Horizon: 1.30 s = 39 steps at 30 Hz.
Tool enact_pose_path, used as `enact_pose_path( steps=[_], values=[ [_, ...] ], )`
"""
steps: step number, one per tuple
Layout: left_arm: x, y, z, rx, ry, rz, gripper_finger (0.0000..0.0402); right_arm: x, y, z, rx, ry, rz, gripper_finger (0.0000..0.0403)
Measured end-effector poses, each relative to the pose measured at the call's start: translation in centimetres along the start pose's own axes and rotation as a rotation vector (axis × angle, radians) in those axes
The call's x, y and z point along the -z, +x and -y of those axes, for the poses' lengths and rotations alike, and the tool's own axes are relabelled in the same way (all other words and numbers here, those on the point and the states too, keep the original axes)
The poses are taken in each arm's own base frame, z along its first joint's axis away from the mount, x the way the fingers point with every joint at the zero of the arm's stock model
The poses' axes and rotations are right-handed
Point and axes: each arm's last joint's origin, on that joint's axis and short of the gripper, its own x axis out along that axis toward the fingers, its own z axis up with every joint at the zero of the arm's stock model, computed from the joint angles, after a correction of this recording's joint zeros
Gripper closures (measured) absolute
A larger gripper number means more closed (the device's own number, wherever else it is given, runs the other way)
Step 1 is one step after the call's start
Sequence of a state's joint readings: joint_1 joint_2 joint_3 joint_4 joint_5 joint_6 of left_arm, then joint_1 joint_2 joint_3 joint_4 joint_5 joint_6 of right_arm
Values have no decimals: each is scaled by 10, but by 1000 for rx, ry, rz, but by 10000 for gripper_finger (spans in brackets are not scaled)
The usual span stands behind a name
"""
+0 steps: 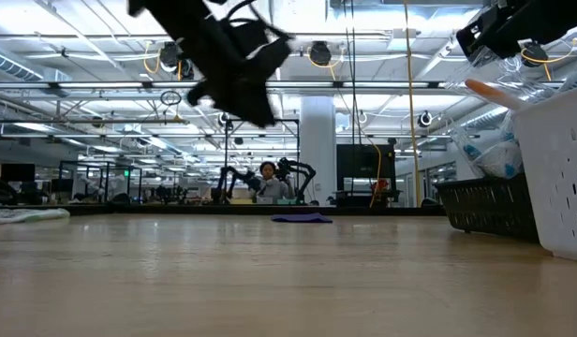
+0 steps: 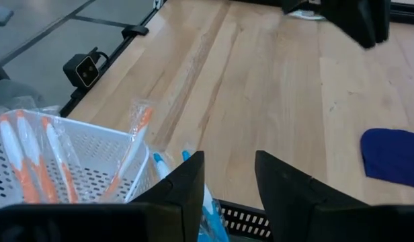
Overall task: Pick & Place Toothbrushes
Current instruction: Put the green toothbrush into the black bin
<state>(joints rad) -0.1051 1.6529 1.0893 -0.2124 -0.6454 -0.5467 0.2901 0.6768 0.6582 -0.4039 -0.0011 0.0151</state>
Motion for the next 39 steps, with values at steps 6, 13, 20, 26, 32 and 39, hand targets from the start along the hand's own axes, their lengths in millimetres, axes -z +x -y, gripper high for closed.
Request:
enact_pose_path(
  steps=[6,13,20,26,32,39],
  values=[
    [14,-30,-43,-257,-126,-252,315,1,4,0,0,-1,-19,280],
    [27,-65,-92,-652,-236,-483,316,7,7,0,0,-3,-47,281],
    [37,-68,-124,-718,-303,-620,316,9,9,0,1,-1,-53,282],
    [65,-71,-154,-695,-431,-687,316,9,9,0,0,-8,-54,284],
    [89,-74,-173,-655,-507,-734,316,9,9,0,0,-20,-55,282],
    [85,-71,-183,-641,-538,-764,316,9,9,0,0,-29,-46,282]
  ],
)
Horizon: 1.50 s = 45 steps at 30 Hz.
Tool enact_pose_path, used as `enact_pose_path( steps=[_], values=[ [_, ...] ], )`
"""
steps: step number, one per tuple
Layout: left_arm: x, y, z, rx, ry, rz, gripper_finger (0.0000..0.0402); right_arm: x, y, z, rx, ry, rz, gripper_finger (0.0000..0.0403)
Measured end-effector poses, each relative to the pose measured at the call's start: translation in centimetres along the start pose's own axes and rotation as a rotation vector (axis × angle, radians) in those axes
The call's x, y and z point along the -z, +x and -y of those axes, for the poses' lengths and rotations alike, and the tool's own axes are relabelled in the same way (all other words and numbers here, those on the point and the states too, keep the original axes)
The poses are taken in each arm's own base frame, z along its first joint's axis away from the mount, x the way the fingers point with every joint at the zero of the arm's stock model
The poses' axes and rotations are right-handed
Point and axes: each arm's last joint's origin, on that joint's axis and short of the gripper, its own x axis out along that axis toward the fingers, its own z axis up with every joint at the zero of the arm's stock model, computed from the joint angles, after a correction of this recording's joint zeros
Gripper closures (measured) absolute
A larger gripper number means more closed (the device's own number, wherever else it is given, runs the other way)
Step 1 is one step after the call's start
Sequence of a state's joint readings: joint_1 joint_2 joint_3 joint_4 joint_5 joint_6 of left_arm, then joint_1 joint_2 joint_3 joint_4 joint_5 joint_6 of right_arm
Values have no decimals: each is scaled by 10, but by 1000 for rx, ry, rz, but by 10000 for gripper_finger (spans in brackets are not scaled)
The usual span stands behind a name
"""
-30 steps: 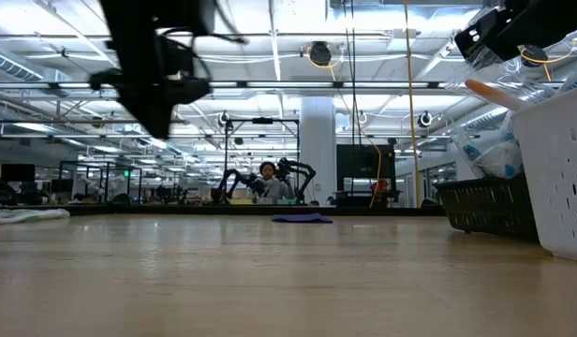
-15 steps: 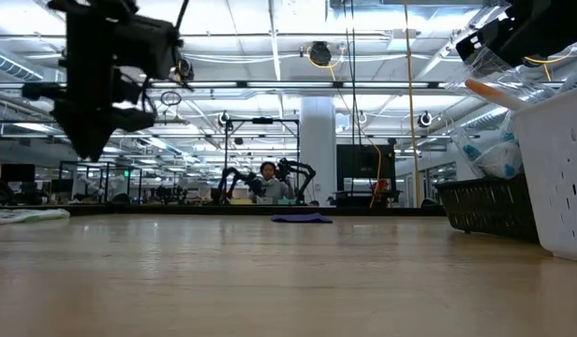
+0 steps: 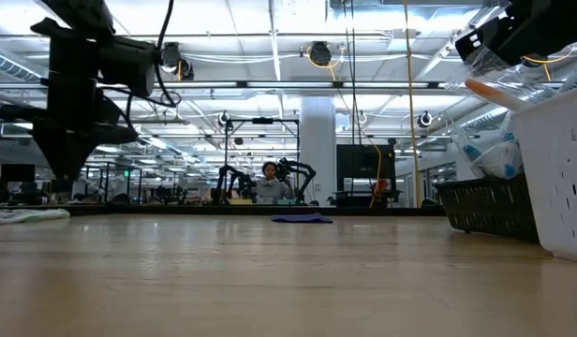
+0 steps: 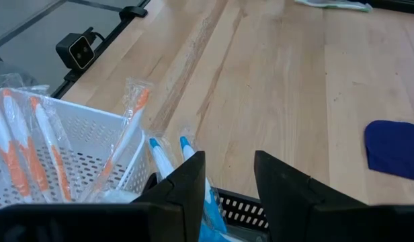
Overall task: Pick & Place Toothbrushes
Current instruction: Put the green toothbrush into the black bin
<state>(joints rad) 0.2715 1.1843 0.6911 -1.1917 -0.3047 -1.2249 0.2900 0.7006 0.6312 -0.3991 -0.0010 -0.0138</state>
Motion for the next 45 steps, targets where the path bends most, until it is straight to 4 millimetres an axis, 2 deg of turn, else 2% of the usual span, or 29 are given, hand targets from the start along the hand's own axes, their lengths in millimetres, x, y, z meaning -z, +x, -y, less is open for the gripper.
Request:
enact_pose_path(
  steps=[18,28,37,45],
  values=[
    [-34,14,-16,55,-44,-162,316,0,0,0,0,-2,-2,282],
    [-54,24,-34,86,-49,-239,315,0,0,0,0,-5,-2,282],
    [-59,53,-35,53,-46,-330,315,0,0,0,0,-6,-2,284],
    [-60,68,-33,4,-41,-401,315,4,3,0,0,-6,-6,286]
  ],
)
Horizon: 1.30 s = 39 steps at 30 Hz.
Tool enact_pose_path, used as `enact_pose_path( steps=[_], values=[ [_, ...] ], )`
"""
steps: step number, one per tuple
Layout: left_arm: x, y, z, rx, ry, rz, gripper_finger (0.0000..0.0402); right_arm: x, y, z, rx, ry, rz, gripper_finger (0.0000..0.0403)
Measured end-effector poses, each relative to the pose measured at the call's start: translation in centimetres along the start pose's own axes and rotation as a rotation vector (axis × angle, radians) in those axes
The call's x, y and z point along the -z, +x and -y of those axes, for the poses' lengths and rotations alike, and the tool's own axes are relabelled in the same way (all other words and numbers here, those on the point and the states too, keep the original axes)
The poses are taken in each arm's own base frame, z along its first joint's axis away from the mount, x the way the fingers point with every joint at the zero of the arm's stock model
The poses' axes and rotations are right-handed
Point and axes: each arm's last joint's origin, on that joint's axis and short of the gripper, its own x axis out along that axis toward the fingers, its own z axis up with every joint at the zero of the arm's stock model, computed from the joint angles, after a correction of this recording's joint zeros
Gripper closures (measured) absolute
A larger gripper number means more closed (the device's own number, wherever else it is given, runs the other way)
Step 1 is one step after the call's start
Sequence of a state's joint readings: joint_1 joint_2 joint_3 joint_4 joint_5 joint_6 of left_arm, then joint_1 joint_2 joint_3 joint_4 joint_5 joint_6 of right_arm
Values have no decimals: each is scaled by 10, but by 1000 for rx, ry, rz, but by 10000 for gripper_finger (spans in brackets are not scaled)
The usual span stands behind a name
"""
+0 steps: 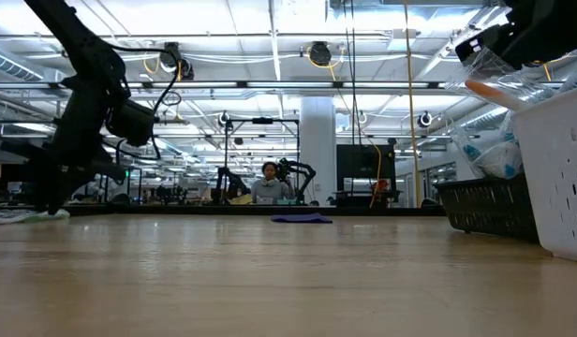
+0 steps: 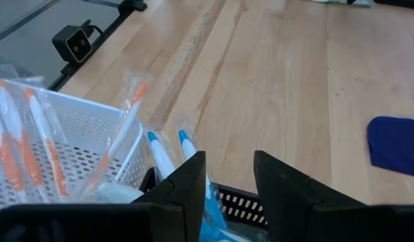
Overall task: Pick & Place Toothbrushes
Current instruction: Put the green toothbrush into the black bin
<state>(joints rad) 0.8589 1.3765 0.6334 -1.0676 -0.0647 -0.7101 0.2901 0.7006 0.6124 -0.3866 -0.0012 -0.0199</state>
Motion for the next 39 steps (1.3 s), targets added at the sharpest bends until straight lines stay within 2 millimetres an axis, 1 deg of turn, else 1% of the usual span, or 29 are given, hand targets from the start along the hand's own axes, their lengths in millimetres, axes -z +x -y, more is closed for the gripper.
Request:
enact_pose_path(
  steps=[5,10,14,16,19,20,25,30,33,35,39],
  values=[
    [-4,4,4,12,0,4,315,10,6,0,0,0,-18,285],
    [-10,9,10,36,4,-2,316,9,6,0,0,6,-1,288],
    [-13,13,13,23,6,-16,317,8,5,0,1,5,11,288],
    [-14,15,14,17,12,-28,329,8,5,0,1,5,9,289],
    [-14,16,15,21,39,-32,378,8,5,0,2,5,10,289],
    [-14,16,15,22,45,-31,387,8,5,0,2,5,9,289],
    [-14,15,16,23,64,-27,393,7,5,0,3,5,19,291],
    [-13,2,24,40,104,13,397,6,5,0,4,4,34,291],
    [-13,-12,33,97,139,73,398,6,5,0,5,5,34,291],
    [-10,-18,36,97,163,87,398,6,5,0,5,5,34,292],
    [-3,-38,48,162,230,161,398,6,5,0,5,8,34,293]
  ],
)
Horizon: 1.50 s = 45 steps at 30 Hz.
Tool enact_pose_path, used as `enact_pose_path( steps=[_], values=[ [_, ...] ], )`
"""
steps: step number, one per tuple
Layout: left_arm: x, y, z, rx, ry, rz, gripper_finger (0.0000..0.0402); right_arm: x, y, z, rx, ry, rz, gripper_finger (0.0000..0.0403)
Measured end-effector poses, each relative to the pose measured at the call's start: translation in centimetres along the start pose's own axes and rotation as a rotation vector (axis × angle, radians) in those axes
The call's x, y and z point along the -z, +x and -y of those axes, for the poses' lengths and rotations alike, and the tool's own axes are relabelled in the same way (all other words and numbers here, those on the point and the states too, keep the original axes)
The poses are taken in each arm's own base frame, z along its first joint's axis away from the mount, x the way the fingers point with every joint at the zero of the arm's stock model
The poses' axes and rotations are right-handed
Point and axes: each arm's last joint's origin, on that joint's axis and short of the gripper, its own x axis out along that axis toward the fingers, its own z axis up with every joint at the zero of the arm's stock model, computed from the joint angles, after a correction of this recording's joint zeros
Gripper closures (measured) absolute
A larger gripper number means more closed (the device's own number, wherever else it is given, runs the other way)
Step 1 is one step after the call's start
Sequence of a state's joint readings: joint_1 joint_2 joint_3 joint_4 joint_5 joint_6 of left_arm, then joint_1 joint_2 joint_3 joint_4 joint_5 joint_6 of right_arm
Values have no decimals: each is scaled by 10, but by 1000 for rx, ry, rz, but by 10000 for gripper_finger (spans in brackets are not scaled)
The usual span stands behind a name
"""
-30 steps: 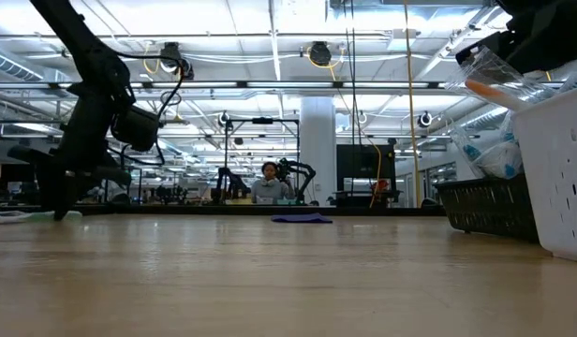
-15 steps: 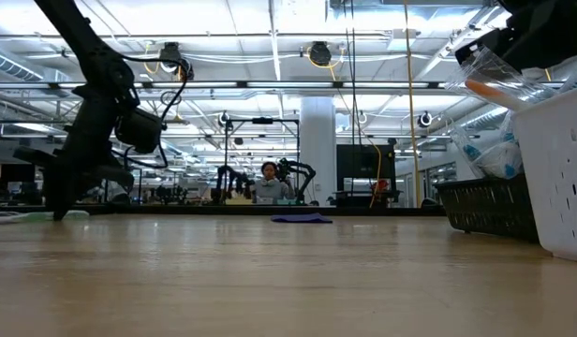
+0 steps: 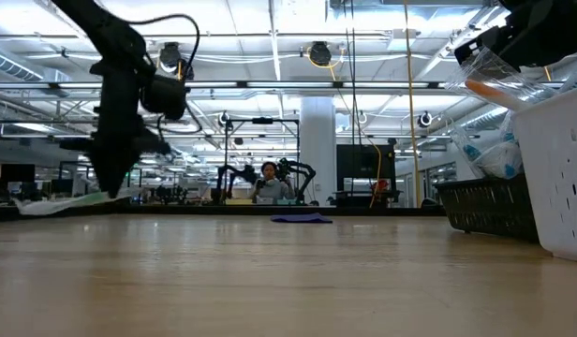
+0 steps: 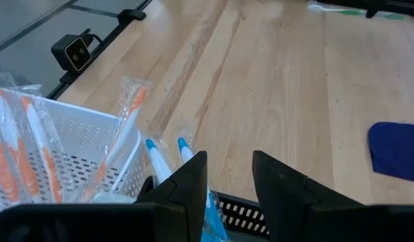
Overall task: Pick & Place Toothbrushes
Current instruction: Put the green toothbrush into the black bin
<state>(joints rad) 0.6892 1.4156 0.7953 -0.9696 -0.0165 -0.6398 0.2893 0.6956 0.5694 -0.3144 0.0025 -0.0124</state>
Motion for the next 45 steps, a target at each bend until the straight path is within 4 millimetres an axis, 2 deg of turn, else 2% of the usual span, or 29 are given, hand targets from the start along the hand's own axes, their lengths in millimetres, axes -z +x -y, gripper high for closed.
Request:
enact_pose_path(
  steps=[5,12,18,25,33,38,45],
  values=[
    [6,-26,26,107,116,124,398,0,0,0,0,33,0,294],
    [22,-64,77,438,347,393,398,-1,0,0,8,79,15,294],
    [45,-89,119,706,552,619,398,-9,0,3,97,115,95,294],
    [79,-114,148,922,700,845,398,-18,-2,7,157,159,202,295],
    [103,-116,178,1040,769,1016,398,-29,-1,14,190,205,304,296],
    [106,-108,199,1075,792,1060,398,-33,-2,17,201,216,355,297],
    [108,-110,239,1061,864,1098,398,-36,-3,18,201,235,385,298]
  ],
)
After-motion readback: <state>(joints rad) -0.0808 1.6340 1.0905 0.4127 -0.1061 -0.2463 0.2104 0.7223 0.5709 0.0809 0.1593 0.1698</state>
